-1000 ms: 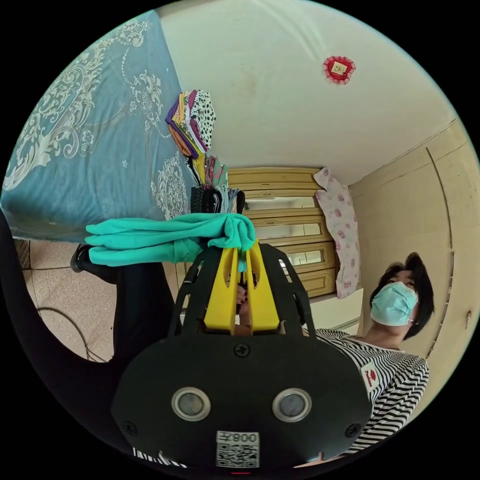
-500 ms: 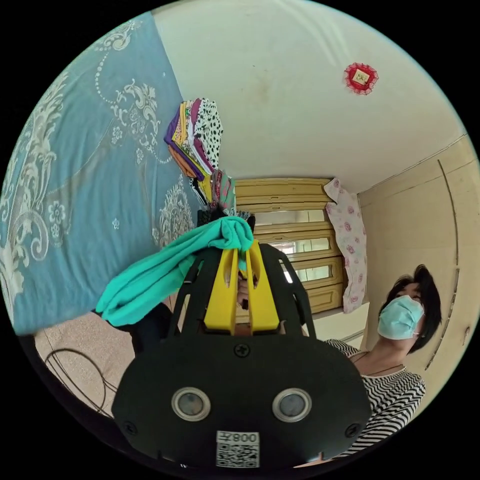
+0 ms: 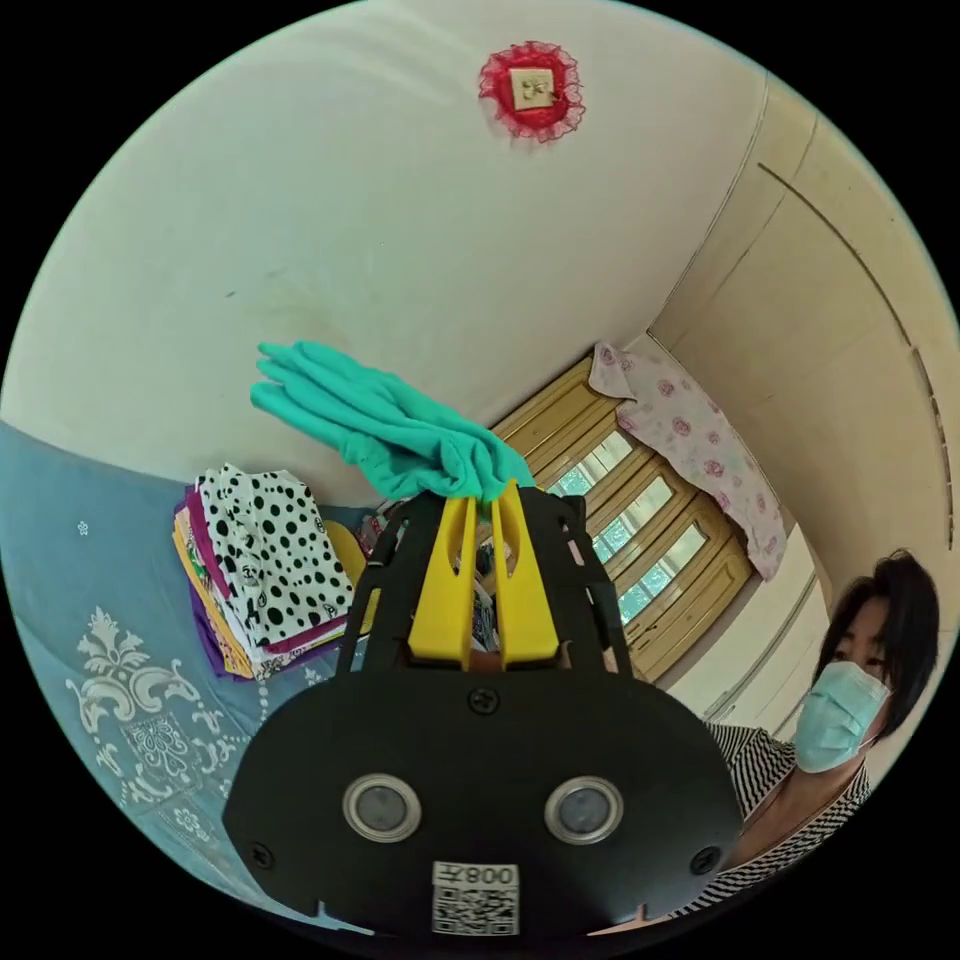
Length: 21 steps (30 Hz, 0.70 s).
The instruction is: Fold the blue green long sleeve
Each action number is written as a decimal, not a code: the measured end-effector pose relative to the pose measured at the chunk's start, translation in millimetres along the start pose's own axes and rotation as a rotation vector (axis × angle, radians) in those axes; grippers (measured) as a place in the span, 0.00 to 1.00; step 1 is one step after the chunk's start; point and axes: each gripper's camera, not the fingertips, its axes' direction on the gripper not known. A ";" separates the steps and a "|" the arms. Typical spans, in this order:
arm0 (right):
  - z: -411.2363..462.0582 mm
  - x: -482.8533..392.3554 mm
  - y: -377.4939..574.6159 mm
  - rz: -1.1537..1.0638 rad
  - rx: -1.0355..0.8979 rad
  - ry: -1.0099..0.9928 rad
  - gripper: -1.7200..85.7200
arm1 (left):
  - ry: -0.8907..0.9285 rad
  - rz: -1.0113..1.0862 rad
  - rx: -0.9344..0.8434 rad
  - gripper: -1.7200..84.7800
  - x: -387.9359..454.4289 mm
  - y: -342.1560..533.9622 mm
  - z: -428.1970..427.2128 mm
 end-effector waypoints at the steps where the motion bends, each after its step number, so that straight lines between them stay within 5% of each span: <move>1: 1.2 24.9 -6.3 0.045 -0.013 0.034 0.08 | -0.030 -0.010 -0.020 0.06 -32.8 -0.2 20.2; 9: 35.9 229.9 53.5 0.577 -0.085 0.136 0.08 | -0.195 -0.373 -0.273 0.06 -263.7 70.9 120.3; 13: 20.9 254.5 66.5 0.567 0.006 -0.008 0.08 | -0.122 -0.331 -0.261 0.06 -305.5 79.0 127.4; 21: -2.3 219.4 44.9 0.488 0.108 0.151 0.06 | -0.133 -0.315 -0.281 0.05 -361.6 80.3 129.5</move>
